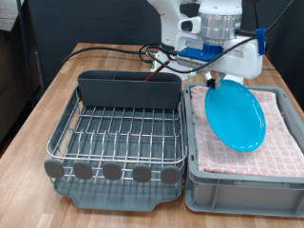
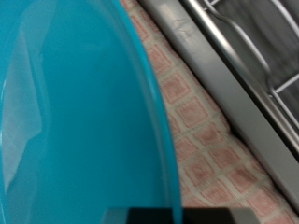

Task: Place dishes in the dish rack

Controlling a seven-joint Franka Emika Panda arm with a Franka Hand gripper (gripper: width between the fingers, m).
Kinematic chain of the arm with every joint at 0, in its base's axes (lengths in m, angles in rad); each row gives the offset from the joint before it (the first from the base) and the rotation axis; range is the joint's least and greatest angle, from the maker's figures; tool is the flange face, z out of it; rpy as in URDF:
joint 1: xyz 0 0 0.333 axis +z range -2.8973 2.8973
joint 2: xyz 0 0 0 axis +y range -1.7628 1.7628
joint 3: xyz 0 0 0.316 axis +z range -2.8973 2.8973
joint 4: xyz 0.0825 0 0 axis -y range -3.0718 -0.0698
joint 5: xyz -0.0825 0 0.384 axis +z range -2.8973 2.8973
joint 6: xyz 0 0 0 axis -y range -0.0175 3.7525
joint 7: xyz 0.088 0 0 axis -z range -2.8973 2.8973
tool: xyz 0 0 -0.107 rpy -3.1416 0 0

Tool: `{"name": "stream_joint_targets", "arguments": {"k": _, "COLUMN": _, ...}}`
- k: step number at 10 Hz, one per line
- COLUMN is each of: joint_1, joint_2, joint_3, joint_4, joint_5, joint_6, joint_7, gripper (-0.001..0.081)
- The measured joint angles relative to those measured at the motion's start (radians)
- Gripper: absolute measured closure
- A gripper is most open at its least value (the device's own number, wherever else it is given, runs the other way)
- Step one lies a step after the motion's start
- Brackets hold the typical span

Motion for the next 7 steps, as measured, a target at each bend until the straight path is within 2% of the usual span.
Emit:
{"name": "stream_joint_targets", "arguments": {"k": 2, "joint_1": -0.001, "joint_2": -0.031, "joint_3": 0.000, "joint_4": 0.044, "joint_5": -0.050, "joint_6": -0.142, "joint_7": 0.032, "gripper": 0.0787}}
{"name": "stream_joint_targets", "arguments": {"k": 5, "joint_1": -0.002, "joint_2": -0.042, "joint_3": 0.001, "joint_4": 0.127, "joint_5": -0.149, "joint_6": -0.343, "joint_7": 0.100, "gripper": 0.0787}}
{"name": "stream_joint_targets", "arguments": {"k": 7, "joint_1": -0.009, "joint_2": -0.042, "joint_3": -0.005, "joint_4": 0.164, "joint_5": -0.256, "joint_6": -0.438, "joint_7": 0.100, "gripper": 0.0787}}
